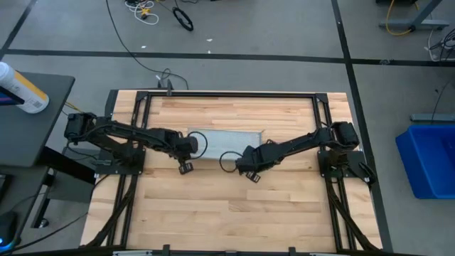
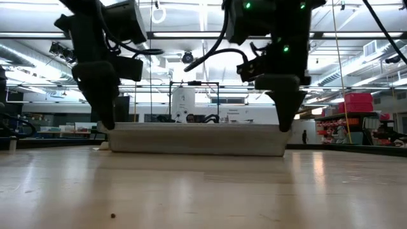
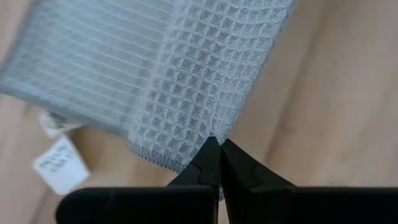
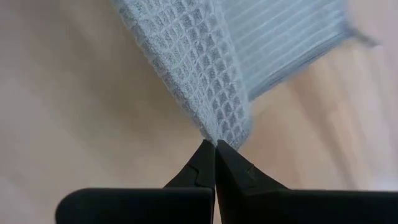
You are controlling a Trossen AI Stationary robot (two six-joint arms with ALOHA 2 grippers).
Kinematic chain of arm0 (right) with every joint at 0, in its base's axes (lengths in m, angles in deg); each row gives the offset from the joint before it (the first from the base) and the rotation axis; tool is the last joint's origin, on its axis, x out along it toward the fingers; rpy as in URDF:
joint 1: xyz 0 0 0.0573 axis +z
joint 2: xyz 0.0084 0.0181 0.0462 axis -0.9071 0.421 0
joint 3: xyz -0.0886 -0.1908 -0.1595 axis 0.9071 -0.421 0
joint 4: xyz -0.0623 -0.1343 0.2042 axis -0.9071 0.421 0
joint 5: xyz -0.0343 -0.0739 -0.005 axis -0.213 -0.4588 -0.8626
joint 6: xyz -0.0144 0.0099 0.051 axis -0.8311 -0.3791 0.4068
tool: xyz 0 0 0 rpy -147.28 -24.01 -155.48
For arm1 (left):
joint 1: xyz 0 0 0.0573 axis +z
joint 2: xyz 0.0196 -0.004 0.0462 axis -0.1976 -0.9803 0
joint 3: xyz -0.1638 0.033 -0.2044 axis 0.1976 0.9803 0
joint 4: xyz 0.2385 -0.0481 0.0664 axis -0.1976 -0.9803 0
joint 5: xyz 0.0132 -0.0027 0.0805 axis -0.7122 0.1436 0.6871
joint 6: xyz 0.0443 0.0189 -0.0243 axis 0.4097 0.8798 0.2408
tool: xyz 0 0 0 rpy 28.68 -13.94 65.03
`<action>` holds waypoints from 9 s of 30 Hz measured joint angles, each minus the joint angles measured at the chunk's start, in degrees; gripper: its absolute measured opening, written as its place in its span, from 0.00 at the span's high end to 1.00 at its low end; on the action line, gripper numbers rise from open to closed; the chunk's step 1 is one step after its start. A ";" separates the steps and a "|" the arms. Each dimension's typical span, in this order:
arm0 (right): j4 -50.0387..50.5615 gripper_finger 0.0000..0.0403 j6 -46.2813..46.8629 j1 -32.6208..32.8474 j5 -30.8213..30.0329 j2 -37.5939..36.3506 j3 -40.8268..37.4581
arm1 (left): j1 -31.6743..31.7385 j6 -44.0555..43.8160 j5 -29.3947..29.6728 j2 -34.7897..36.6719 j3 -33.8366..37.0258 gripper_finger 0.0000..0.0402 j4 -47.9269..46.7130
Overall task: Fold microfiber towels
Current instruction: Fold the gray towel
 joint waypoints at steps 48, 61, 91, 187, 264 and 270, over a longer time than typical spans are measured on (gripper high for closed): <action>-9.77 1.00 -5.20 -7.40 0.00 -0.98 -4.81 | 20.55 13.12 0.14 -0.38 -2.11 1.00 -0.35; -11.43 1.00 -9.53 -14.02 0.11 -0.96 -4.82 | 25.59 22.40 0.93 -10.11 -6.03 1.00 1.18; -15.40 1.00 -8.19 -15.06 2.28 -0.96 -8.17 | 33.29 29.61 -1.10 -18.69 -11.74 1.00 4.25; -53.99 0.44 55.21 -9.99 0.92 -20.33 -39.66 | 39.55 21.37 -26.19 -4.68 -15.08 0.49 5.99; -60.18 0.47 53.47 -10.45 7.56 -20.48 -42.84 | 33.40 17.61 -19.52 -23.47 -7.30 1.00 12.96; -61.00 0.44 53.10 -11.38 7.54 -20.46 -42.86 | 33.42 17.63 -19.55 -23.47 -7.30 1.00 12.96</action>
